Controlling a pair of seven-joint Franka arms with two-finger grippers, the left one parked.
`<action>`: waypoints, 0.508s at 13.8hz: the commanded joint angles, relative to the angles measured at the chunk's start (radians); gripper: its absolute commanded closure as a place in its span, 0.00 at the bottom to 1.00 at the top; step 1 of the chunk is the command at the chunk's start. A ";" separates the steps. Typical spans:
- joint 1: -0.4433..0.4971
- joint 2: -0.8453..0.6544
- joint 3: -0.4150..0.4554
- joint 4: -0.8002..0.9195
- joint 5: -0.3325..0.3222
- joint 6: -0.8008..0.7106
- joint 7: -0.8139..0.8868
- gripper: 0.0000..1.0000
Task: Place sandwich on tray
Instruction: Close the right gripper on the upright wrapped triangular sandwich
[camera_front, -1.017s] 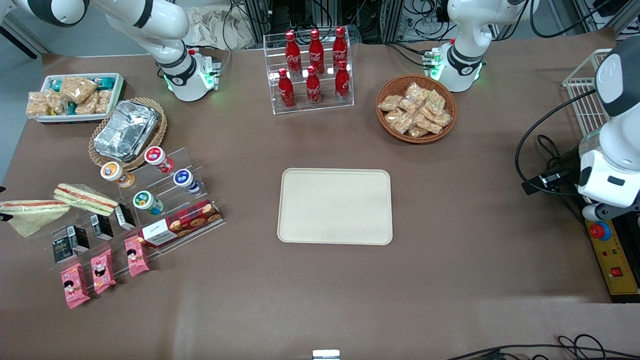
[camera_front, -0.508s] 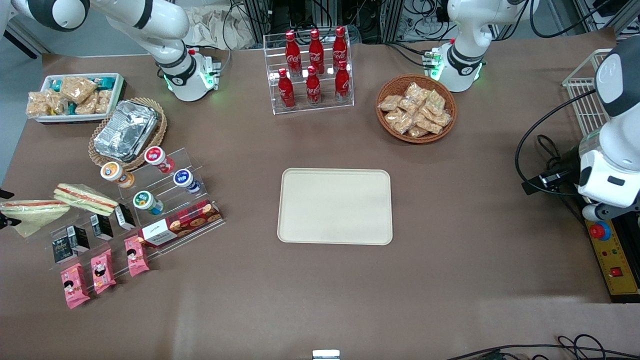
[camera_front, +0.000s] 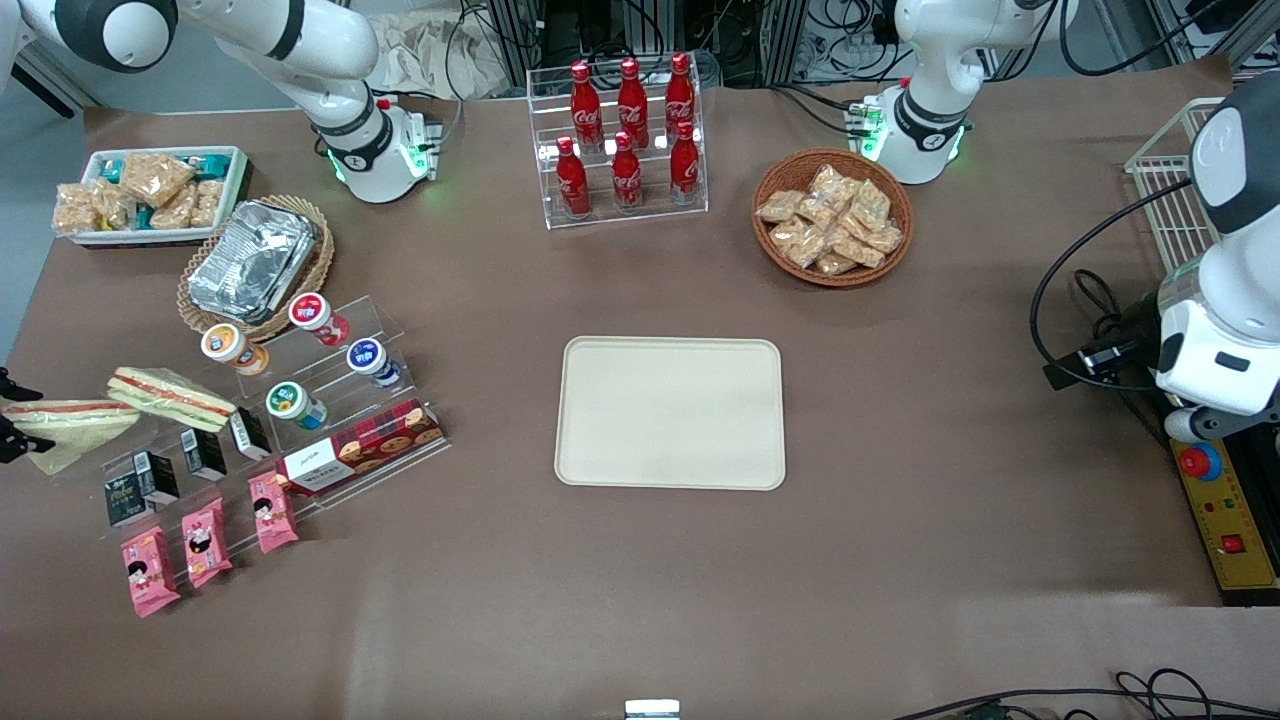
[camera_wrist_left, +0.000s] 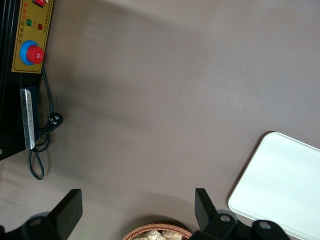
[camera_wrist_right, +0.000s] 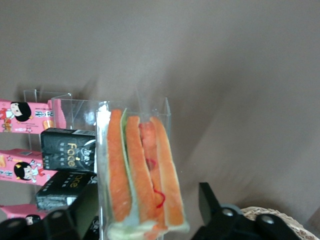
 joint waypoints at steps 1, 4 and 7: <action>-0.006 -0.003 0.005 0.001 0.033 0.011 -0.032 0.41; -0.004 -0.003 0.007 0.013 0.030 0.014 -0.044 0.42; 0.011 -0.002 0.010 0.047 0.008 0.013 -0.092 0.43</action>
